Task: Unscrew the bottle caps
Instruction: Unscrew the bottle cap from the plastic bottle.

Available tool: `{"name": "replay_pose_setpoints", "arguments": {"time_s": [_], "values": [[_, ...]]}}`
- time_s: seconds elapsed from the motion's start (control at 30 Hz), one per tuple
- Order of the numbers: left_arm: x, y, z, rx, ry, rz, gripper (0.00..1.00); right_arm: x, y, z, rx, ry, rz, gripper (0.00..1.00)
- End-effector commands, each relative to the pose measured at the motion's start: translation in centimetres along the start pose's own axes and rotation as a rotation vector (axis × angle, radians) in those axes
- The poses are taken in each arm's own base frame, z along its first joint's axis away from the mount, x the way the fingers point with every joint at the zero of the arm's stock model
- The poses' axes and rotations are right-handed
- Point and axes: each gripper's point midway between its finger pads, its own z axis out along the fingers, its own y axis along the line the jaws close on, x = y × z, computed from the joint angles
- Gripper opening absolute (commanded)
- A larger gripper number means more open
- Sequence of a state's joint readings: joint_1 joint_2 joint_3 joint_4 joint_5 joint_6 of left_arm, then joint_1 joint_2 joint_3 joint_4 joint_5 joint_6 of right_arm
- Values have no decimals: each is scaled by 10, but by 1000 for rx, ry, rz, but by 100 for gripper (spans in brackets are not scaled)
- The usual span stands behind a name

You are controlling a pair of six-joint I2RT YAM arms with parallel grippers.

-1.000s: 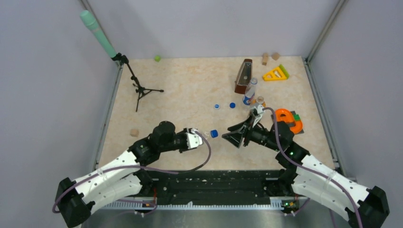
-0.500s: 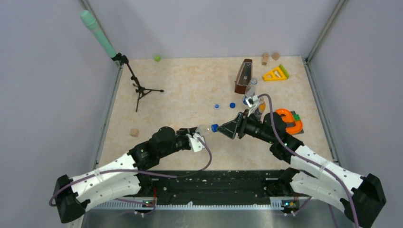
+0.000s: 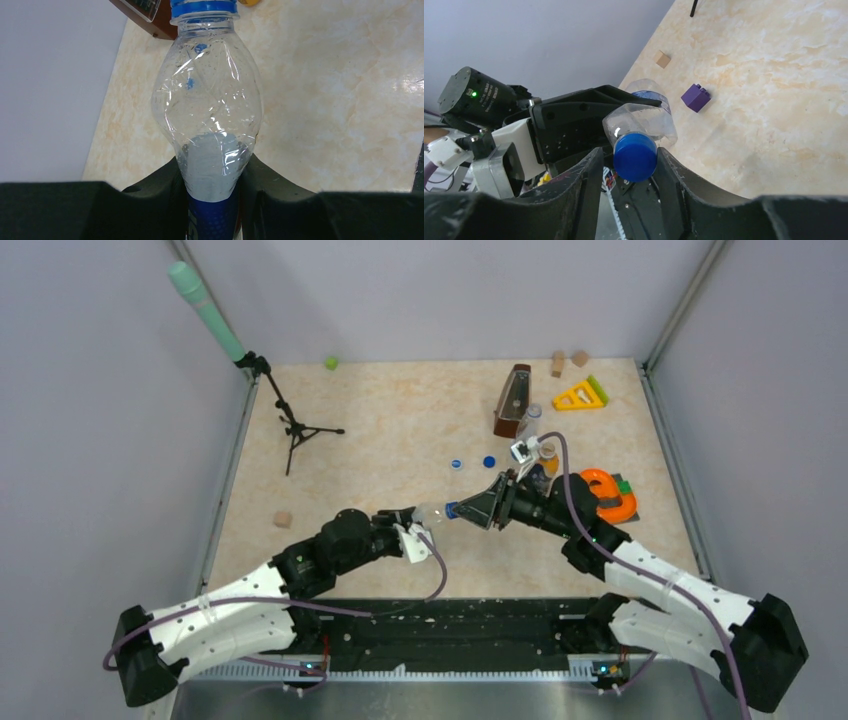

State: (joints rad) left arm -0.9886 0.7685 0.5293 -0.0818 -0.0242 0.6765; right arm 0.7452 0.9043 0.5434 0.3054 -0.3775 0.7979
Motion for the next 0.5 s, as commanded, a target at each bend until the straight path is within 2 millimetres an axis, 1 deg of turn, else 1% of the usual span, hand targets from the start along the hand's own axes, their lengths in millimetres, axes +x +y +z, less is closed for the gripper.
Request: {"name": "replay_pose_setpoints", "arguments": {"time_s": [0.0,0.1,0.2,0.27,0.33,0.37,0.47], "values": [[-22,11,0,-24,-63,-4,0,-5,13,7,-59,-3,15,38],[-22,12,0,-27,-58,-4,0,1,10,8,-52,35,2,36],[-18,12,0,-30,-39,-2,0,-1,12,6,-59,22,-15,36],[-15,12,0,-32,-27,-1,0,-1,15,3,-80,14,-24,40],[-15,12,0,-28,-25,-1,0,0,14,2,-76,12,-34,41],[-15,11,0,-28,-25,-2,0,0,12,1,-65,10,-40,39],[-16,12,0,-27,-27,-6,0,2,9,1,-50,19,-47,29]]}}
